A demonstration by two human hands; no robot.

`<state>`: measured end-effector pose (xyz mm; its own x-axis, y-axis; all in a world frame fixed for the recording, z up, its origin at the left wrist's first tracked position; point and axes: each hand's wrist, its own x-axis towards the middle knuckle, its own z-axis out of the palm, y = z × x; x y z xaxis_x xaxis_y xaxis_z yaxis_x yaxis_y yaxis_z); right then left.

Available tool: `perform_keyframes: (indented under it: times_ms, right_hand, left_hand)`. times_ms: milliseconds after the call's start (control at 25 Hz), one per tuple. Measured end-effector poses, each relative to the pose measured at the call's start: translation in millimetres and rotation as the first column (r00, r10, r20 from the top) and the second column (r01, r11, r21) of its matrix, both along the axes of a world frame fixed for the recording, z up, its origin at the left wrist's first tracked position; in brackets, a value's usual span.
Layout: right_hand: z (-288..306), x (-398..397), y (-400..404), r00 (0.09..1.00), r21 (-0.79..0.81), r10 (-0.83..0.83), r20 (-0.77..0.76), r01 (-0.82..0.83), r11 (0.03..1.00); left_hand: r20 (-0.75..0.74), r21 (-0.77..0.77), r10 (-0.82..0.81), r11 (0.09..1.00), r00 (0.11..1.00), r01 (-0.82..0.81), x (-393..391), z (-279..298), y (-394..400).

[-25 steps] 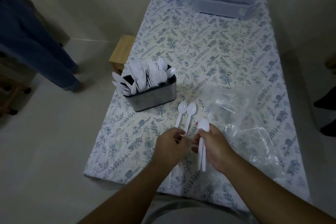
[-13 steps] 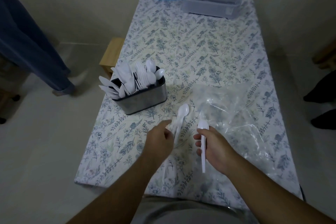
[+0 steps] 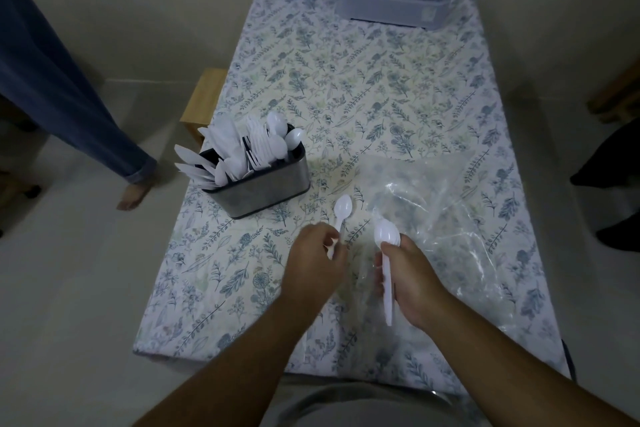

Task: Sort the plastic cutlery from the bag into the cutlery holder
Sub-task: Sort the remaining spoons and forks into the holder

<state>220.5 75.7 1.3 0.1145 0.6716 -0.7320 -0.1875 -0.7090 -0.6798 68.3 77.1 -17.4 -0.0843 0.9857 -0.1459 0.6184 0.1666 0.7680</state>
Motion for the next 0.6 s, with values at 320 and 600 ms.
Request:
perform_keyframes:
  times_ms: [320, 600]
  right_hand:
    - [-1, 26, -8, 0.998, -0.071, -0.035, -0.046, 0.032, 0.997]
    - [5, 2, 0, 0.983, -0.119, -0.014, -0.181, -0.008, 0.993]
  left_hand:
    - [-0.136, -0.134, -0.077, 0.989, 0.988, 0.059, -1, -17, 28]
    - [0.188, -0.13, -0.151, 0.976, 0.97, 0.177, 23, 37, -24]
